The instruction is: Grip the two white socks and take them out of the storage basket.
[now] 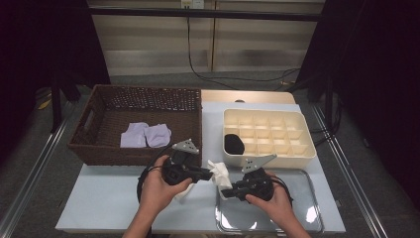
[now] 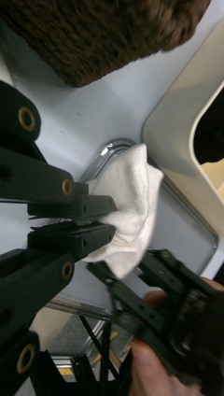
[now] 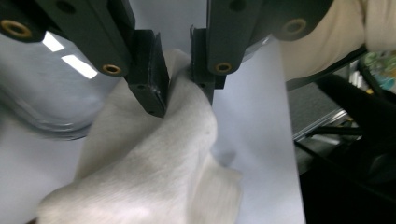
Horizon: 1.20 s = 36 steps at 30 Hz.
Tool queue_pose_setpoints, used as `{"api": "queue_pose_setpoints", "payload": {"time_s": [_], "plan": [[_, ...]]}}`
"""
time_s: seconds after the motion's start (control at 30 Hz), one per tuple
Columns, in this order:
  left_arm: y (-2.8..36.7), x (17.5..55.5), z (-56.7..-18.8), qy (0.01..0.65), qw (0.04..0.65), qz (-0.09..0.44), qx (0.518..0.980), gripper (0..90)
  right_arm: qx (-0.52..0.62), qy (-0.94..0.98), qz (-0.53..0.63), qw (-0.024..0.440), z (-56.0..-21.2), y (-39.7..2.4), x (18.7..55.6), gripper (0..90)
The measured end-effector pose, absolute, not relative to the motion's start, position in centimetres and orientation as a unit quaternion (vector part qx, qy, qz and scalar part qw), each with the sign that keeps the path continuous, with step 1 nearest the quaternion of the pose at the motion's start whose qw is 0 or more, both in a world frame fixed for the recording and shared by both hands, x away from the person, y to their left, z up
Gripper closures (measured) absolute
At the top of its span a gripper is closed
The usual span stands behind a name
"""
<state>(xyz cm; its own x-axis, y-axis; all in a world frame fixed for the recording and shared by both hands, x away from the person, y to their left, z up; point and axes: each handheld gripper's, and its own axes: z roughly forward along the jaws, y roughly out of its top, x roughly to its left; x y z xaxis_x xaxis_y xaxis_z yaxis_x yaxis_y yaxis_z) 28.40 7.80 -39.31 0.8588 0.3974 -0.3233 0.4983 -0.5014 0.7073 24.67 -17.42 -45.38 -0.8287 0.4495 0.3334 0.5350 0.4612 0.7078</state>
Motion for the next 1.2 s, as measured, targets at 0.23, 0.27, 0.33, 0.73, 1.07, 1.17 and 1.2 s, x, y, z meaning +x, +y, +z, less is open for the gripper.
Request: {"api": "queue_pose_setpoints", "payload": {"time_s": [0.23, 0.27, 0.33, 0.73, 1.07, 1.17, 1.2], "plan": [[7.2, 29.0, -41.7, 0.273, 0.401, -0.06, 0.873, 84.4, -0.311, -0.857, -0.41, 0.032, -46.6, -18.2, 24.8, 62.3], [7.0, 29.1, -42.0, 0.276, 0.396, -0.061, 0.874, 84.1, -0.313, -0.855, -0.414, 0.021, -46.5, -18.6, 24.8, 59.7], [6.5, 29.1, -42.5, 0.275, 0.392, -0.064, 0.876, 83.2, -0.324, -0.851, -0.414, -0.001, -46.3, -19.4, 24.8, 53.7], [4.9, 28.6, -43.4, 0.27, 0.369, -0.061, 0.887, 83.0, -0.299, -0.842, -0.437, -0.098, -42.0, -20.8, 24.1, 48.2], [5.4, 28.5, -42.9, 0.275, 0.379, -0.078, 0.88, 85.2, -0.258, -0.874, -0.4, -0.096, -43.5, -17.5, 25.2, 64.7], [5.5, 28.4, -42.8, 0.27, 0.379, -0.073, 0.882, 86.0, -0.282, -0.881, -0.365, -0.105, -44.9, -17.7, 26.0, 68.1], [5.6, 28.4, -42.7, 0.267, 0.381, -0.073, 0.882, 86.1, -0.292, -0.878, -0.368, -0.089, -45.4, -17.8, 26.2, 69.0]]}}
